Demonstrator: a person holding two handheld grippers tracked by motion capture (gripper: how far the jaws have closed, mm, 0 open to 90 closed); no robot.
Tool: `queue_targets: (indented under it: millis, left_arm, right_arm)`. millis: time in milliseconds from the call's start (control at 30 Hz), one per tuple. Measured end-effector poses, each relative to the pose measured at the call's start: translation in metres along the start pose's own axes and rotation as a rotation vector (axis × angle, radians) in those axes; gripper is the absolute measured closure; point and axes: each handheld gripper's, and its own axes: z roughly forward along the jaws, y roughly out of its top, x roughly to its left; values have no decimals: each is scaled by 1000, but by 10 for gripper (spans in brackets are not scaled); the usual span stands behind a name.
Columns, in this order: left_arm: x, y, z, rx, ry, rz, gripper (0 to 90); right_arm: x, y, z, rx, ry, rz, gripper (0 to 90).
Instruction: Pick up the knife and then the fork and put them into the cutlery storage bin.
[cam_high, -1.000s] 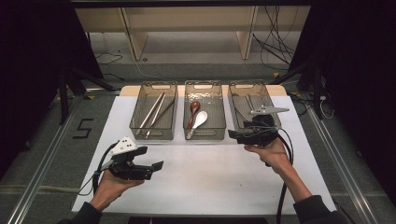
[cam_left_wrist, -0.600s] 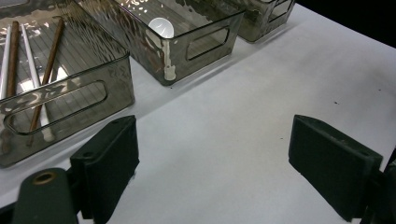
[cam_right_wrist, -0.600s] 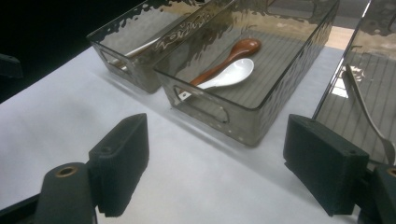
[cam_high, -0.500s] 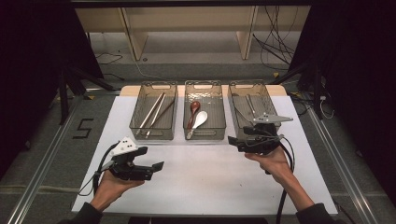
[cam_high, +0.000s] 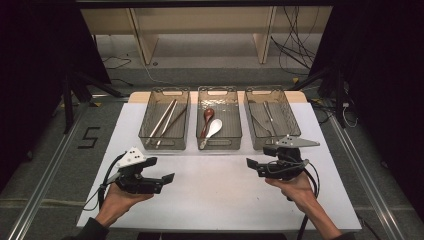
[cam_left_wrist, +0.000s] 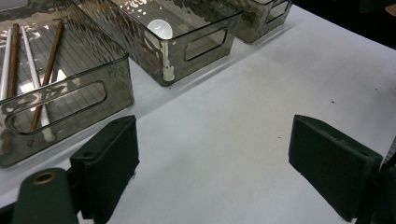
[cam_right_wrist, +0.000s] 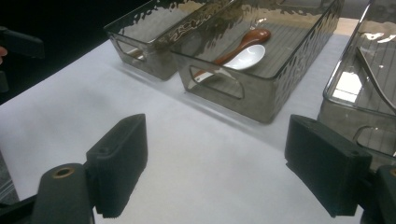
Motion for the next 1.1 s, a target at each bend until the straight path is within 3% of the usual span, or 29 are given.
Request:
queue_targets:
  millis: [700,1100]
  left_arm:
    - [0,-1,-3,-7,-13,-8,153]
    - [-1,-1,-2,-12,-17,-7,153]
  right_arm:
    - [18,-37,-18,-12,-5,-39,201]
    - [18,-41,-21,-19,-13,-35,192]
